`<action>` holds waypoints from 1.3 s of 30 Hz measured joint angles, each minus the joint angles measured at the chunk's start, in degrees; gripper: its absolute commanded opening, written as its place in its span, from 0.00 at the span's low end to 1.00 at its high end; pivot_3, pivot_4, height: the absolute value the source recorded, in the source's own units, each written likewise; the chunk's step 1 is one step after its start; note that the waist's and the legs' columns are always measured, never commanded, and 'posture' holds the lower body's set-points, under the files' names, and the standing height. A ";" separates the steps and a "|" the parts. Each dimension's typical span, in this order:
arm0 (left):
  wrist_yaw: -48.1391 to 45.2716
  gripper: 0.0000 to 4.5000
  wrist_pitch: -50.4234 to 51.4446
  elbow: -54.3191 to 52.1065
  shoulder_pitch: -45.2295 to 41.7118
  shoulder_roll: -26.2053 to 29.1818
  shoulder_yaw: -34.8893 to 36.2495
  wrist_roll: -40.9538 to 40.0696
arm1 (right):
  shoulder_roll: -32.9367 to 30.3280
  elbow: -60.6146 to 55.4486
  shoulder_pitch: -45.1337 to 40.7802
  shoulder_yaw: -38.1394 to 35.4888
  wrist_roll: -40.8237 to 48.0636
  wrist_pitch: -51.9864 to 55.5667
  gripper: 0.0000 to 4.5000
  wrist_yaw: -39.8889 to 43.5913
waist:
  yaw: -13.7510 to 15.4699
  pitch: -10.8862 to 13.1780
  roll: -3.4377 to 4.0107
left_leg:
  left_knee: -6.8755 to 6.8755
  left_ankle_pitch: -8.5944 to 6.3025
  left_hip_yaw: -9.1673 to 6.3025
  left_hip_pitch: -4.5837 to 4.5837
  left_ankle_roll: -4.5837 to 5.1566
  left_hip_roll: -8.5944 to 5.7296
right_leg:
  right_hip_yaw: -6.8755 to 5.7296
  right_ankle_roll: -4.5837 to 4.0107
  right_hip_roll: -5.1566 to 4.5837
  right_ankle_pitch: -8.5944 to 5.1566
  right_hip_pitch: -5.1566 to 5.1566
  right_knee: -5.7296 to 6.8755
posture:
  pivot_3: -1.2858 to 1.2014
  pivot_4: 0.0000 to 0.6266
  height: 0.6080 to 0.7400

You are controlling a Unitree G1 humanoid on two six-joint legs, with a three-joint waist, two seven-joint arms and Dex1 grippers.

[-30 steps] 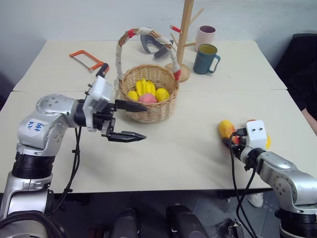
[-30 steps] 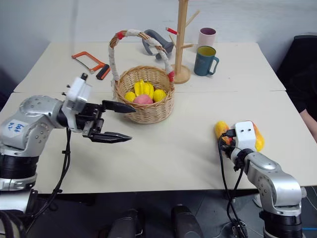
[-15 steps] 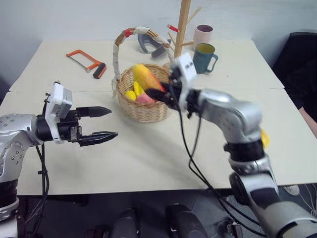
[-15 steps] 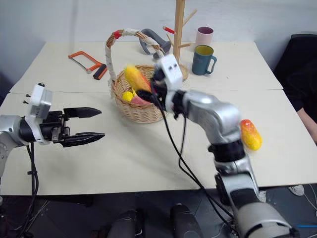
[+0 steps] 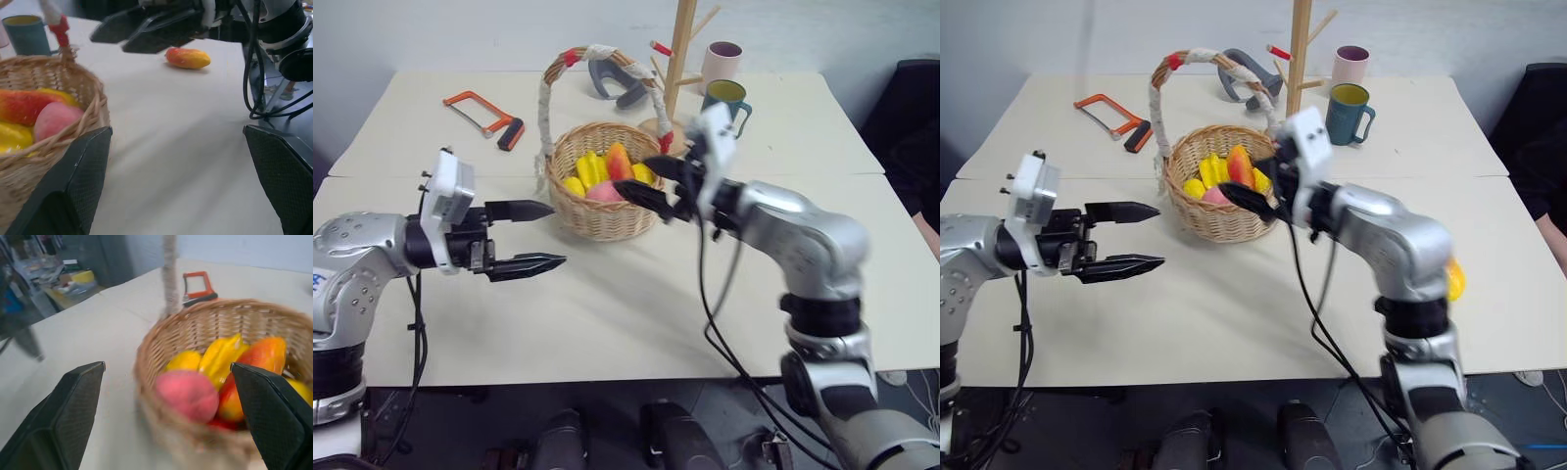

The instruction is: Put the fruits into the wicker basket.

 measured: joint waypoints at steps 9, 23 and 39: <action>-4.35 1.00 -1.94 0.38 -4.26 -3.28 -7.31 0.90 | -19.58 -9.76 29.54 -27.27 1.86 7.14 0.94 -1.36 | -0.23 0.00 0.00 | -0.12 0.12 0.18 0.52 0.14 -0.02 | 0.25 0.05 0.23 0.06 0.27 0.12 | 0.52 0.24 1.00; -6.26 1.00 -5.74 4.30 -6.90 -6.20 -11.10 4.63 | -17.74 15.80 31.63 -16.46 -15.57 -14.79 0.90 -2.94 | -1.20 0.00 0.02 | -0.21 0.27 0.15 1.04 -0.11 -0.02 | 0.35 0.09 0.31 0.03 0.88 -0.04 | 0.52 0.24 1.00; -1.78 1.00 -3.85 5.51 -2.86 -5.21 -5.51 4.73 | -13.17 1.10 19.05 -5.66 2.95 -5.38 0.53 9.51 | -1.99 0.02 0.08 | -0.19 0.25 0.07 1.12 -0.13 0.10 | 0.27 0.09 0.36 0.04 0.92 0.11 | 0.52 0.24 1.00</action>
